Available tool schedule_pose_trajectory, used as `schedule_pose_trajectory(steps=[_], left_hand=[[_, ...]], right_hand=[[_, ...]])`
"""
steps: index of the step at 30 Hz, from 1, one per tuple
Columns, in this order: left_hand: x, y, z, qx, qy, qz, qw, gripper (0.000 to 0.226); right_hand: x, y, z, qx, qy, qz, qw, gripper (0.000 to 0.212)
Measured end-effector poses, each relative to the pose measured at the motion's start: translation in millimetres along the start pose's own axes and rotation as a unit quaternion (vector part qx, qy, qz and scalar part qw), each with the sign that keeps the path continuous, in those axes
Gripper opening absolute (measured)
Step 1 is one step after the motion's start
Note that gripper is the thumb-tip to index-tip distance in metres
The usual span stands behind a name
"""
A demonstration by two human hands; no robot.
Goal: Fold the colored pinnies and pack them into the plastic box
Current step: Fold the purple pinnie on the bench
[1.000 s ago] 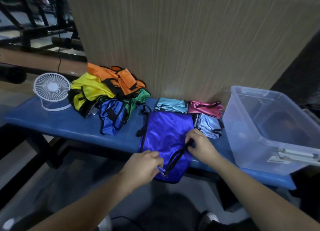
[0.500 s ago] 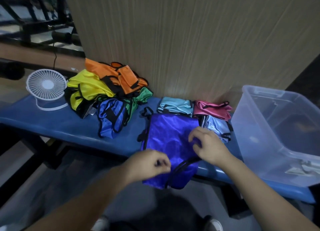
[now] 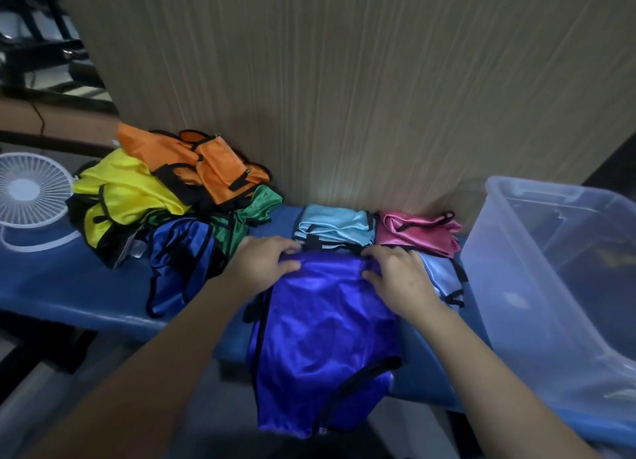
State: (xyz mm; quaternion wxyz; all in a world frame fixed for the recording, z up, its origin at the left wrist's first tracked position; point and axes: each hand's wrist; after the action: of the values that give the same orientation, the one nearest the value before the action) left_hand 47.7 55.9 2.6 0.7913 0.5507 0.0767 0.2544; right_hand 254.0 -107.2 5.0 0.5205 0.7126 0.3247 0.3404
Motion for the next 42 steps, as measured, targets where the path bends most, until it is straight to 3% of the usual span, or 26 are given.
schedule_pose_trajectory(steps=[4,9,12,19,22,26,30,42], left_hand=[[3.7,3.2,-12.9,0.079,-0.001,-0.092,0.993,0.053],[5.5,-2.4,-23.0,0.040,-0.043,-0.078,0.995,0.032],[4.6,-2.3,-24.2,-0.015,-0.065,-0.044,0.997,0.027],[5.0,30.9,-30.2,-0.207,-0.020,0.071,0.975,0.025],[9.2,39.4,-33.5,-0.190,0.002,0.113,0.975,0.018],[16.0,36.1,-37.7,-0.117,0.019,0.134,0.984,0.015],[23.8,35.5,-36.4,-0.081,0.024,0.184,0.979,0.014],[53.2,30.6,-39.7,-0.113,0.003,0.247,0.962,0.011]], right_hand=[[10.0,3.6,0.9,-0.028,0.025,-0.064,0.997,0.050],[11.8,-0.2,-1.8,-0.058,0.102,-0.072,0.990,0.040],[13.1,-3.8,-3.1,-0.009,0.121,-0.055,0.991,0.024],[26.3,1.1,-8.3,0.162,0.021,-0.036,0.986,0.014],[32.6,5.0,-13.7,0.220,-0.013,-0.071,0.973,0.012],[41.2,10.4,-15.4,0.213,-0.007,-0.091,0.973,0.007],[51.8,13.9,-13.9,0.242,-0.020,-0.088,0.966,0.019],[78.7,1.8,-16.2,0.304,-0.087,0.030,0.948,0.018]])
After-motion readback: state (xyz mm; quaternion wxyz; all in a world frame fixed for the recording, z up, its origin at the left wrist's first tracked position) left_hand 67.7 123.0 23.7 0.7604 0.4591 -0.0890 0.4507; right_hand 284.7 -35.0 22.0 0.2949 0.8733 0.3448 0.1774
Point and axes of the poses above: each hand's wrist, its own x-axis towards the middle knuckle, its own y-axis out of the back of the hand, z = x × y, and after that the axes turned 13 degrees about -y, right-handed
